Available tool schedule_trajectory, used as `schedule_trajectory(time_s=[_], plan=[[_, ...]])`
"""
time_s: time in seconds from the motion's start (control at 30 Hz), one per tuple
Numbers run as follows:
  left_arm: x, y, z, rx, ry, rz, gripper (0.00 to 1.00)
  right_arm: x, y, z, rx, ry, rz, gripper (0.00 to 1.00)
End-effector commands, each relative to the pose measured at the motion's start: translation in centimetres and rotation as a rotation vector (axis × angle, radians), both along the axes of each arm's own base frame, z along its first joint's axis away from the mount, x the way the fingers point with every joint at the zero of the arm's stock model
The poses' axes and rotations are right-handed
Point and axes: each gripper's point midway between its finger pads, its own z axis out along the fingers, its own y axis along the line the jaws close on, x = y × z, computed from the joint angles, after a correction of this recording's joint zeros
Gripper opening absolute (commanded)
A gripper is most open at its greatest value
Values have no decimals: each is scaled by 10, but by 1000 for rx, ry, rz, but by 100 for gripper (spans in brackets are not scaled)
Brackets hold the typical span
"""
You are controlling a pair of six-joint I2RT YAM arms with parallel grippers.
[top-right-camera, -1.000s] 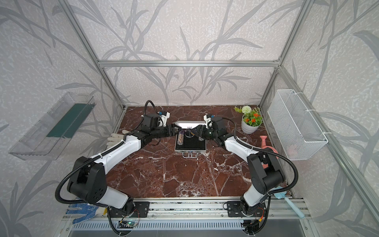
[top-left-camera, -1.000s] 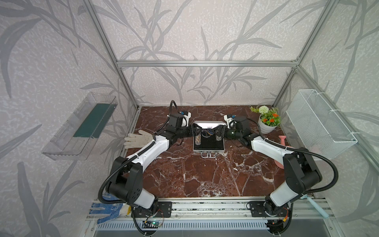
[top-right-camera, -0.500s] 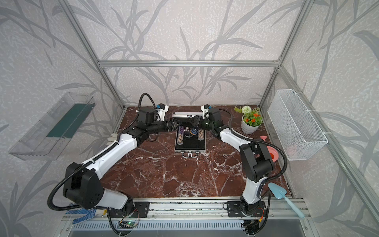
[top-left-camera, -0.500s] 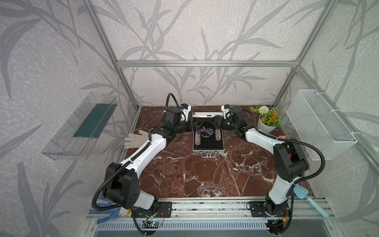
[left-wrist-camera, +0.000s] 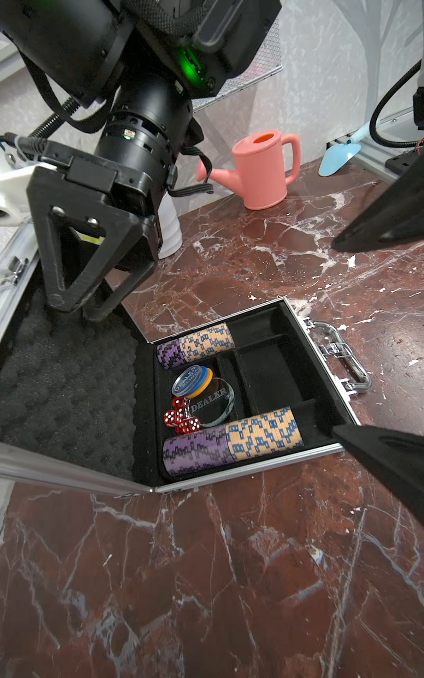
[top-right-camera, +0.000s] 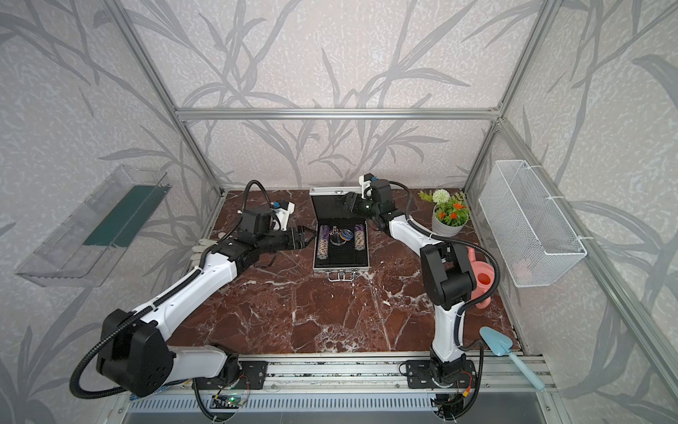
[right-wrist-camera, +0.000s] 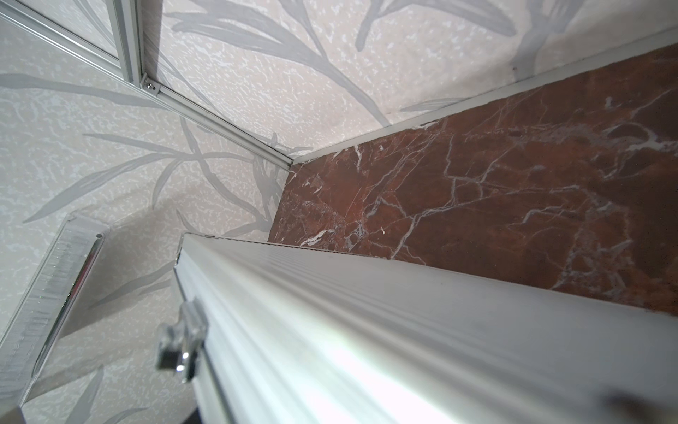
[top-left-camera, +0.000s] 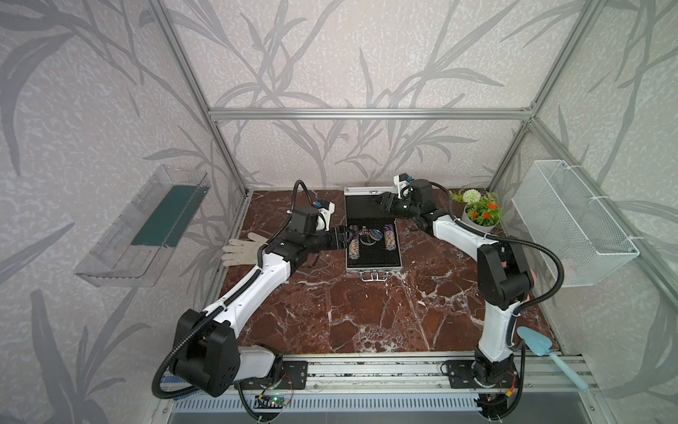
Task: Open the poker set cases
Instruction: Open the case lid on the poker set case.
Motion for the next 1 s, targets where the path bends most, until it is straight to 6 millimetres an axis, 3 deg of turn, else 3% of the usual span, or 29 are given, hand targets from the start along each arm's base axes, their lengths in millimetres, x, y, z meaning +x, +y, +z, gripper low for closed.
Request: schedule_trajectory(time_s=[0.0, 0.67, 0.8, 0.97], plan=[[-4, 7, 2, 18, -16, 7, 75, 11, 0, -6, -8, 7, -7, 63], [-11, 22, -14, 26, 6, 26, 75, 60, 2, 2, 41, -19, -61, 74], [-11, 26, -14, 26, 6, 34, 74, 59, 2, 12, 40, -32, -50, 75], [-9, 28, -14, 22, 3, 39, 74, 44, -3, 38, 18, -68, -44, 75]])
